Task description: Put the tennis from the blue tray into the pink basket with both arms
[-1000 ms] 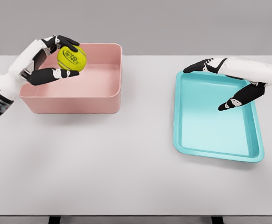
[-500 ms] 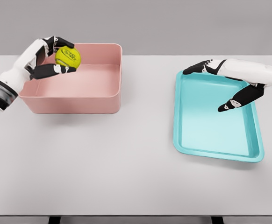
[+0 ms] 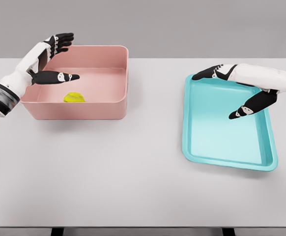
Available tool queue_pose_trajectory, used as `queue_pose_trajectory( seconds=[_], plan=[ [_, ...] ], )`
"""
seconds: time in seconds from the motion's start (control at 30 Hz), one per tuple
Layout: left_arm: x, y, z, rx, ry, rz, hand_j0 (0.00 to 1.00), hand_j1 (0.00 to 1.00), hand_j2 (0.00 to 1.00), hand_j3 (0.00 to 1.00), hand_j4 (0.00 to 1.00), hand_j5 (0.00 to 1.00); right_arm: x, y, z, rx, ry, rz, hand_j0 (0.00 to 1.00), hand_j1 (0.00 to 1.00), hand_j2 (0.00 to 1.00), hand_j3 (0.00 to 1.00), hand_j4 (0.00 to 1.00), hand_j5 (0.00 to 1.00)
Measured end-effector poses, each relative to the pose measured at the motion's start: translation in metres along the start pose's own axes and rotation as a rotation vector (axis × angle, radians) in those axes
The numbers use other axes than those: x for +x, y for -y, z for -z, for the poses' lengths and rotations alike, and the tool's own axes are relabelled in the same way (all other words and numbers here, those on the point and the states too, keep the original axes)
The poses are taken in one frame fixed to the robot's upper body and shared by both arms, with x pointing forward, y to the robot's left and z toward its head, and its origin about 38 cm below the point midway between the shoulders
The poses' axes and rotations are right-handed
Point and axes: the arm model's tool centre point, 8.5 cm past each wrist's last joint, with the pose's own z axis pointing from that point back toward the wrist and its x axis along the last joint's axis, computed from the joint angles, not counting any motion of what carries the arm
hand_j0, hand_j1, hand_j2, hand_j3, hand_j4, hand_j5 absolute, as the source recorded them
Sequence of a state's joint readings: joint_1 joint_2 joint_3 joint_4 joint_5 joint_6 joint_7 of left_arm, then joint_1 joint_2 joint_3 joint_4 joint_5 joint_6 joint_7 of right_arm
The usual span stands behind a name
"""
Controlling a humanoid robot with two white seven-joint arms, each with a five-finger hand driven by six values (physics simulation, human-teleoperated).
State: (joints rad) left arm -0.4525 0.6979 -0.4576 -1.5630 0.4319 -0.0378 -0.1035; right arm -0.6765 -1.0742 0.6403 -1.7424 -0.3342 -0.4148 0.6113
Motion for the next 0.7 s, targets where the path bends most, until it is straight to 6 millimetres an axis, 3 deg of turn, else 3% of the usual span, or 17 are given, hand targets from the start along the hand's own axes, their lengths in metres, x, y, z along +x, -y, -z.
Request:
queue_pose_trajectory(
  seconds=[0.17, 0.37, 0.5, 0.7],
  plan=[
    [0.006, 0.005, -0.009, -0.028, 0.073, 0.012, 0.99, 0.99, 0.99, 0.99, 0.99, 0.99, 0.0, 0.0, 0.0, 0.0, 0.0, 0.0, 1.0, 1.0, 1.0, 1.0, 1.0, 1.0],
    [0.023, 0.011, -0.061, -0.134, 0.323, 0.101, 1.0, 1.0, 1.0, 1.0, 1.0, 1.0, -0.002, -0.006, 0.001, 0.007, -0.001, 0.01, 1.0, 1.0, 1.0, 1.0, 1.0, 1.0],
    [0.015, 0.009, -0.091, -0.194, 0.32, 0.149, 1.0, 1.0, 1.0, 1.0, 1.0, 1.0, -0.002, -0.007, 0.002, 0.009, -0.001, 0.011, 1.0, 1.0, 1.0, 1.0, 1.0, 1.0],
    [0.013, -0.006, -0.109, -0.238, 0.278, 0.223, 1.0, 1.0, 1.0, 1.0, 1.0, 1.0, -0.002, -0.007, 0.003, 0.008, 0.002, 0.009, 1.0, 1.0, 1.0, 1.0, 1.0, 1.0]
  ],
)
